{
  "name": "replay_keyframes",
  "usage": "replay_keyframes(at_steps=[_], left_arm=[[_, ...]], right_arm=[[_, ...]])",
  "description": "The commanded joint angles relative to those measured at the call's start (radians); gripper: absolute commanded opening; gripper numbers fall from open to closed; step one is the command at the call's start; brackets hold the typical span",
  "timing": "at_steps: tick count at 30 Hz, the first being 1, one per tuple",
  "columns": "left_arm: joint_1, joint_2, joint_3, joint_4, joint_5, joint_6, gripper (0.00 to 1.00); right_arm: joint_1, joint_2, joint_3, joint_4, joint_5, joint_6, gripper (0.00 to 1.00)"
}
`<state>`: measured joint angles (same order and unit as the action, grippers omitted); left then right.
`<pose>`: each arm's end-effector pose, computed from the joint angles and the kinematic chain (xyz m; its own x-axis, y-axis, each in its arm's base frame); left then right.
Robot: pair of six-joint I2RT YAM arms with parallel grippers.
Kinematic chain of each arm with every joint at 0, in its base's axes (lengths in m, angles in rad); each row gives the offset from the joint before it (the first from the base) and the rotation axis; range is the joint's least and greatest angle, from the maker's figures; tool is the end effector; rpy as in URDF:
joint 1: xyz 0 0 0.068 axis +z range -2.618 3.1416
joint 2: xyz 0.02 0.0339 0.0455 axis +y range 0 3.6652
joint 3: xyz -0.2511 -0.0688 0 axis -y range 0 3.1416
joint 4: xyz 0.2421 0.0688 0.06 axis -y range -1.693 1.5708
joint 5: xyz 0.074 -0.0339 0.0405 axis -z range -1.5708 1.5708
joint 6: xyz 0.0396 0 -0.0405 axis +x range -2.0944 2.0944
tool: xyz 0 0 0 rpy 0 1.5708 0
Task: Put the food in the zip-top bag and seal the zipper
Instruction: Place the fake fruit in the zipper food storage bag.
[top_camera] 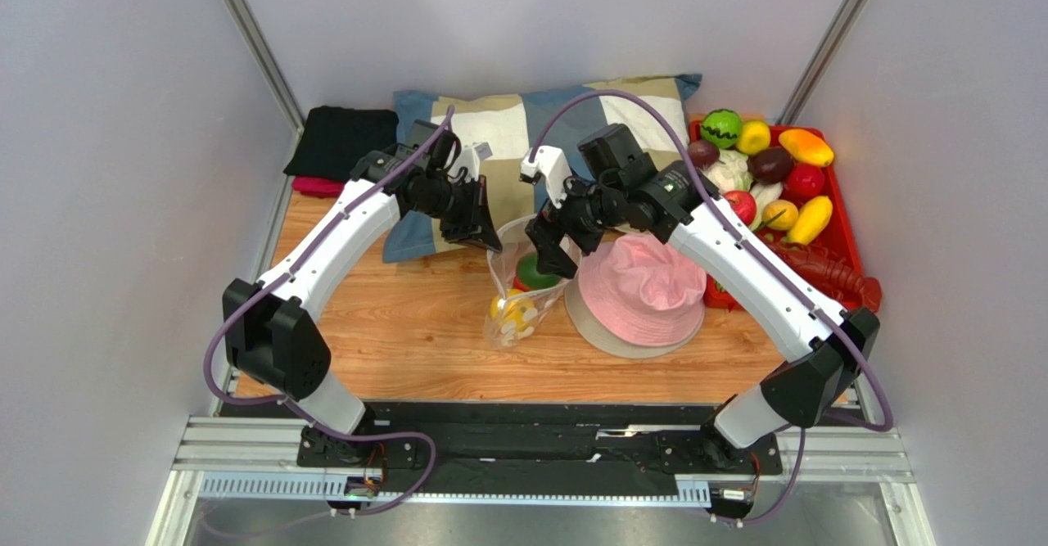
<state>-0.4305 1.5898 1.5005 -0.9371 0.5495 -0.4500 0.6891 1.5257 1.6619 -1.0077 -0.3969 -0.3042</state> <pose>0.2886 -0.1553 0.3105 -0.9617 0.0335 -0.2720 0.2037 0.7515 -0.6276 0.2307 0.2099 0.3721 -0.3304 -0.6301 -0.7027 -0.9196 0.3824 0.0894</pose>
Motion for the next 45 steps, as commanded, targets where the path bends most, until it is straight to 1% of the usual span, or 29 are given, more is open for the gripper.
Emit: replay_keyframes(at_steps=[1,2,5,6,8,9,11,12,13,14,15,16,17,18,20,24,27,29,36,38,40,43,44,45], left_arm=[[-0.001,-0.030,0.007,0.014,0.013,0.004,0.00],[-0.001,-0.030,0.007,0.014,0.010,0.005,0.00],[-0.001,-0.033,0.007,0.014,0.010,0.008,0.00],[-0.001,-0.034,0.007,0.014,0.012,0.008,0.00],[-0.001,-0.034,0.009,0.015,0.015,0.008,0.00],[-0.001,-0.033,0.010,0.014,0.017,0.007,0.00],[-0.001,-0.034,0.010,0.014,0.017,0.007,0.00],[-0.001,-0.033,0.010,0.015,0.020,0.007,0.00],[-0.001,-0.031,0.010,0.015,0.021,0.007,0.00],[-0.001,-0.030,0.012,0.014,0.023,0.007,0.00],[-0.001,-0.028,0.012,0.014,0.024,0.005,0.00],[-0.001,-0.025,0.013,0.014,0.026,0.005,0.00],[-0.001,-0.025,0.015,0.015,0.027,0.004,0.00],[-0.001,-0.022,0.015,0.017,0.027,0.004,0.00],[-0.001,-0.021,0.015,0.017,0.030,0.004,0.00],[-0.001,-0.017,0.012,0.020,0.030,0.005,0.00],[-0.001,-0.016,0.009,0.023,0.032,0.004,0.00],[-0.001,-0.013,0.009,0.023,0.035,0.004,0.00],[-0.001,-0.007,0.015,0.020,0.030,0.007,0.00],[-0.001,-0.008,0.012,0.015,0.029,0.011,0.00],[-0.001,-0.014,0.006,0.015,0.027,0.016,0.00],[0.001,-0.019,0.001,0.017,0.027,0.014,0.00],[-0.001,-0.019,0.001,0.018,0.030,0.013,0.00],[0.001,-0.014,0.004,0.018,0.032,0.013,0.00]], right_arm=[[-0.006,-0.018,0.080,-0.022,0.044,-0.007,1.00],[-0.020,-0.021,0.094,-0.023,0.043,-0.003,1.00],[-0.117,-0.015,0.157,-0.032,0.014,0.031,1.00],[-0.179,-0.009,0.171,-0.038,-0.003,0.036,1.00],[-0.255,0.011,0.209,-0.063,-0.019,0.048,1.00],[-0.339,0.019,0.217,-0.074,-0.058,0.051,1.00],[-0.428,0.042,0.239,-0.089,-0.085,0.079,1.00],[-0.513,0.050,0.246,-0.098,-0.112,0.083,1.00],[-0.554,0.059,0.252,-0.097,-0.121,0.085,0.99],[-0.594,0.068,0.256,-0.097,-0.125,0.089,0.98],[-0.662,0.091,0.259,-0.098,-0.128,0.086,0.96],[-0.681,0.099,0.257,-0.095,-0.120,0.085,0.93],[-0.726,0.109,0.253,-0.088,-0.105,0.082,0.88],[-0.758,0.126,0.237,-0.071,-0.056,0.080,0.85],[-0.783,0.145,0.220,-0.065,-0.017,0.041,0.79],[-0.847,0.186,0.179,-0.057,0.023,0.019,0.74],[-0.869,0.217,0.159,-0.026,0.030,0.016,0.70],[-0.869,0.240,0.139,-0.005,0.027,0.017,0.68],[-0.869,0.327,0.104,0.096,-0.033,0.057,0.62],[-0.870,0.338,0.108,0.090,-0.037,0.042,0.61],[-0.873,0.329,0.101,0.058,-0.036,0.021,0.62],[-0.879,0.268,0.049,0.009,-0.005,-0.044,0.71],[-0.881,0.251,0.032,0.000,0.028,-0.085,0.75],[-0.881,0.231,0.010,-0.018,0.050,-0.104,0.76]])
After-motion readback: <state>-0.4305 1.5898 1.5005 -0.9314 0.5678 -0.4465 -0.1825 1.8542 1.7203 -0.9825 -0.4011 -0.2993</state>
